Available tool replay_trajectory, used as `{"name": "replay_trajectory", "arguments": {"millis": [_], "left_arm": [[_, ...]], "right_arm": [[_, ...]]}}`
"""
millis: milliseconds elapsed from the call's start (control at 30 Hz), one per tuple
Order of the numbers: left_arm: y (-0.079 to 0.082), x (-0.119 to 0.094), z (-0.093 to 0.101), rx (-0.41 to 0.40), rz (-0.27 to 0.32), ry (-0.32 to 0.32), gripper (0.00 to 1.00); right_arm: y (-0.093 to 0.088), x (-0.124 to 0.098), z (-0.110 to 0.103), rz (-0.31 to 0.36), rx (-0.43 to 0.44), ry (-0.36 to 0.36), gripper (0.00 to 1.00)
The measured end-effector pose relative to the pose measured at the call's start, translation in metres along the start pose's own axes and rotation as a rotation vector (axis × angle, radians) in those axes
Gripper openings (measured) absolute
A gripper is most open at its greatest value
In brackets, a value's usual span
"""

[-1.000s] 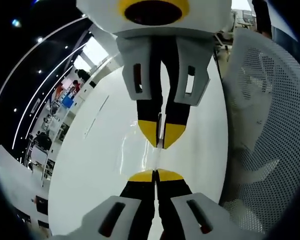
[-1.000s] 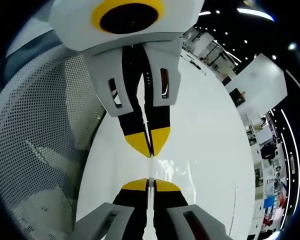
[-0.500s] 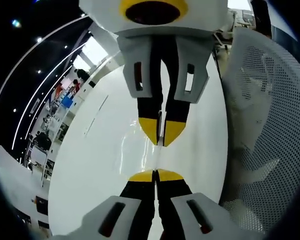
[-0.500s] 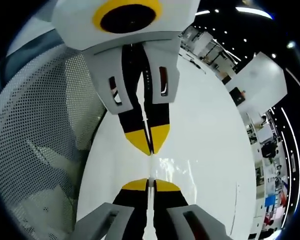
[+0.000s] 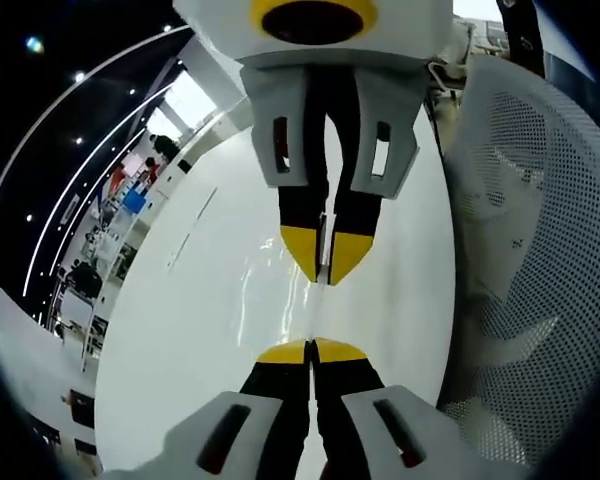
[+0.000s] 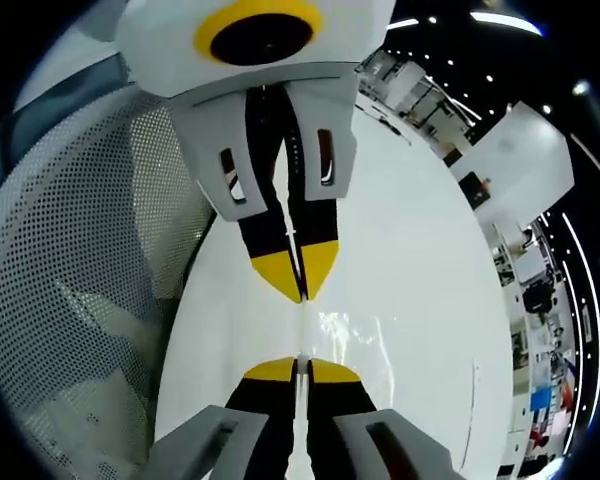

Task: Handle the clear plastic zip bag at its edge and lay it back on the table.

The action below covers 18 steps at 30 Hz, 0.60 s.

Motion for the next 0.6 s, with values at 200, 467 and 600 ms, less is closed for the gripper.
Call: {"name": "replay_trajectory", "arguments": {"millis": [200,467,600], "left_arm": [[-0.0031,0.0,0.0,-0.003,-0.005,0.001,0.0],[-0.0063,0.0018,-0.0012,-0.006,-0.007,0.002,0.0],[-0.0072,0.0028,-0.0007,-0.003,-0.009,-0.002,0.0]], "right_arm": [[-0.0016,0.0007,-0.0007,-0.003,-0.001,0.0,0.0],[-0.0038,0.0004,0.0002,-0.008,0.006,0.0,0.0],[-0.0055,-0.0005,0.0,-0.01,0.01,-0.003,0.0]]}}
Point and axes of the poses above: the point that each gripper's makers call its tool centre point, and the gripper's own axes: x roughly forward along the fingers, z roughly to its right, y roughly out of its top, the point moved 4 cm from there along -x, roughly backward along the fingers, and after that the axes turned 7 degrees about -y, right-handed, at the moved point
